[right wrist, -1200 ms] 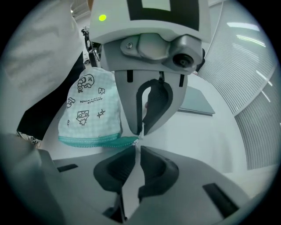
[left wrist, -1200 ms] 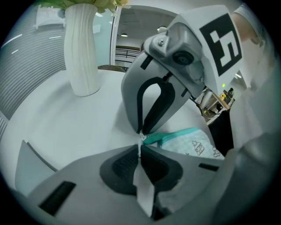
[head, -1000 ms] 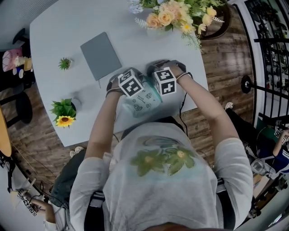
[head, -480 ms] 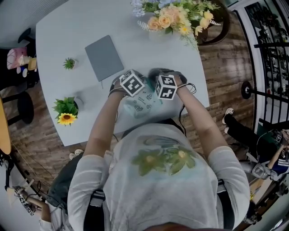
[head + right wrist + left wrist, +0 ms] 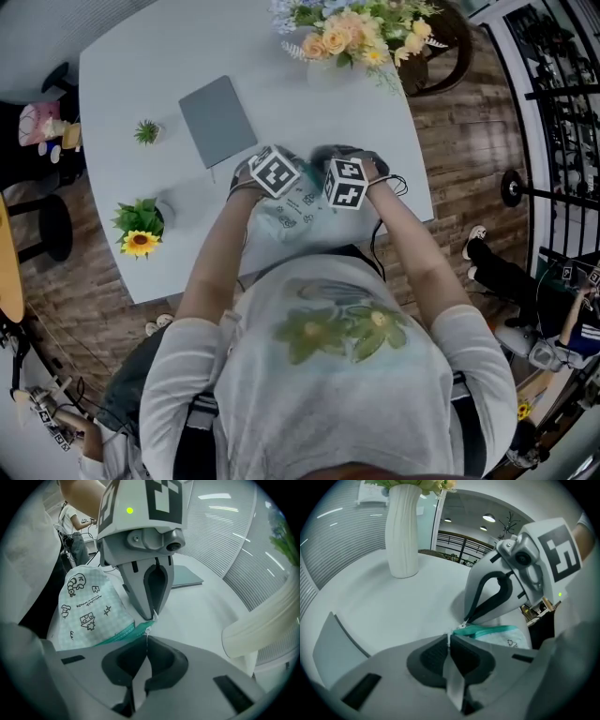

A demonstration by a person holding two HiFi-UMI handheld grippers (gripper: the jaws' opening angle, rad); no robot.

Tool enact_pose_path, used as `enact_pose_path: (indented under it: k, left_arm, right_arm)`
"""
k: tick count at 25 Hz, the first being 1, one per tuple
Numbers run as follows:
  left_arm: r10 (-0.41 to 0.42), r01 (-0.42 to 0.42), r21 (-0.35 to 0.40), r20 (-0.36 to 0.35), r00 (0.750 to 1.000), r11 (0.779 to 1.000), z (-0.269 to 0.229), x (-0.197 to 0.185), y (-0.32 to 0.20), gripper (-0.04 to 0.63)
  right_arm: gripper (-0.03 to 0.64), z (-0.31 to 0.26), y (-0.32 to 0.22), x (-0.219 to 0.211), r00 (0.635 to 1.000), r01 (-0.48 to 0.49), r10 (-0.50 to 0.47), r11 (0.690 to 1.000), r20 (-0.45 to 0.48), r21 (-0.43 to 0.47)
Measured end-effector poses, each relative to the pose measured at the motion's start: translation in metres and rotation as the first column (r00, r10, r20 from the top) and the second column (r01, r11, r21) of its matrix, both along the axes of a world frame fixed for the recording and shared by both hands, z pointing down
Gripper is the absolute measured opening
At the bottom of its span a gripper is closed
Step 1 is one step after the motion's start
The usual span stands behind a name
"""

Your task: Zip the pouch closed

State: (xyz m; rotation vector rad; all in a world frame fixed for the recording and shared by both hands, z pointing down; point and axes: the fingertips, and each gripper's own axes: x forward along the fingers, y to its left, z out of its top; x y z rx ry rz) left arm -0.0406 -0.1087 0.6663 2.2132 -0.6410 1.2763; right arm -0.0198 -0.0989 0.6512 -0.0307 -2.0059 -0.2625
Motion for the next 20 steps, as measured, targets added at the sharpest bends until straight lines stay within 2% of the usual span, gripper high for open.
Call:
enact_pose_path:
  k: [20]
  left_arm:
    - [-0.039,0.039,0.013,-0.004,0.999,0.999,-0.0002,0.0,-0.0007,0.023]
  right_arm:
    - [0.018,-0.0011,0.004,0.0057,0.997,-0.072,0.072,0.997,0.023,-0.011]
